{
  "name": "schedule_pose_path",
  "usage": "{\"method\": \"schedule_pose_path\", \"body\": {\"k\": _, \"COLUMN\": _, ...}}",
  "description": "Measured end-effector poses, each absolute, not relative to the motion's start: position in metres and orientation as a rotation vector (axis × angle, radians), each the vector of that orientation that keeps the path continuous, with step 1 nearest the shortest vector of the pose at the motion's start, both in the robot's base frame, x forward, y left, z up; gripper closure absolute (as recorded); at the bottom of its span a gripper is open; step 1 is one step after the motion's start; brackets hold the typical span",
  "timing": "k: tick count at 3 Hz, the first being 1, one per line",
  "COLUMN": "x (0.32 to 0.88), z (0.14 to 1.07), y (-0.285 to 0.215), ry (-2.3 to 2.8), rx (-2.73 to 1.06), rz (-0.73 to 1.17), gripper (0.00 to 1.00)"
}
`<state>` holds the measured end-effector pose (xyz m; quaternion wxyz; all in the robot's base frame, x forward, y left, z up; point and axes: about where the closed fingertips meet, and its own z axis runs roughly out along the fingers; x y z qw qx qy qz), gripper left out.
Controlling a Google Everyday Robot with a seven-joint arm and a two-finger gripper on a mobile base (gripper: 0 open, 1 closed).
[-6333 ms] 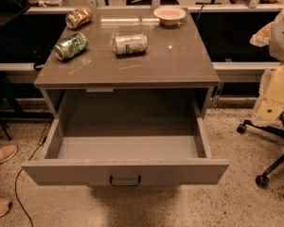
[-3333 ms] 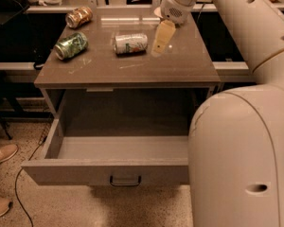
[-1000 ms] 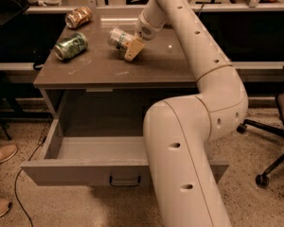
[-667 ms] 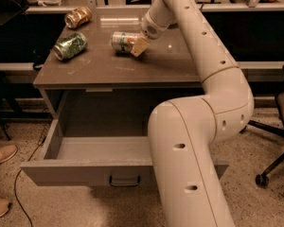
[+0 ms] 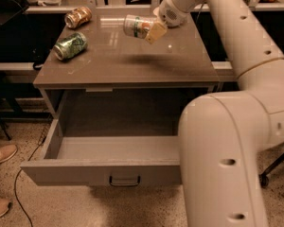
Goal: Place 7up can into top drawer
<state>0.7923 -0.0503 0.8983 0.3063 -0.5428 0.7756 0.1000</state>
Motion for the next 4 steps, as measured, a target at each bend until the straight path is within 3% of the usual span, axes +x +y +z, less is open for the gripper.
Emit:
{"method": "schedule_pose_path", "body": {"k": 1, "x": 0.746, "z": 0.930, "y": -0.059, "ry": 1.995, "rx": -1.475, "rz": 0.287, "gripper": 1.00}}
{"method": "schedule_pose_path", "body": {"k": 4, "x": 0.715, "z": 0.904, "y": -0.050, "ry": 2.034, "rx": -1.584, "rz": 0.334, "gripper": 1.00}}
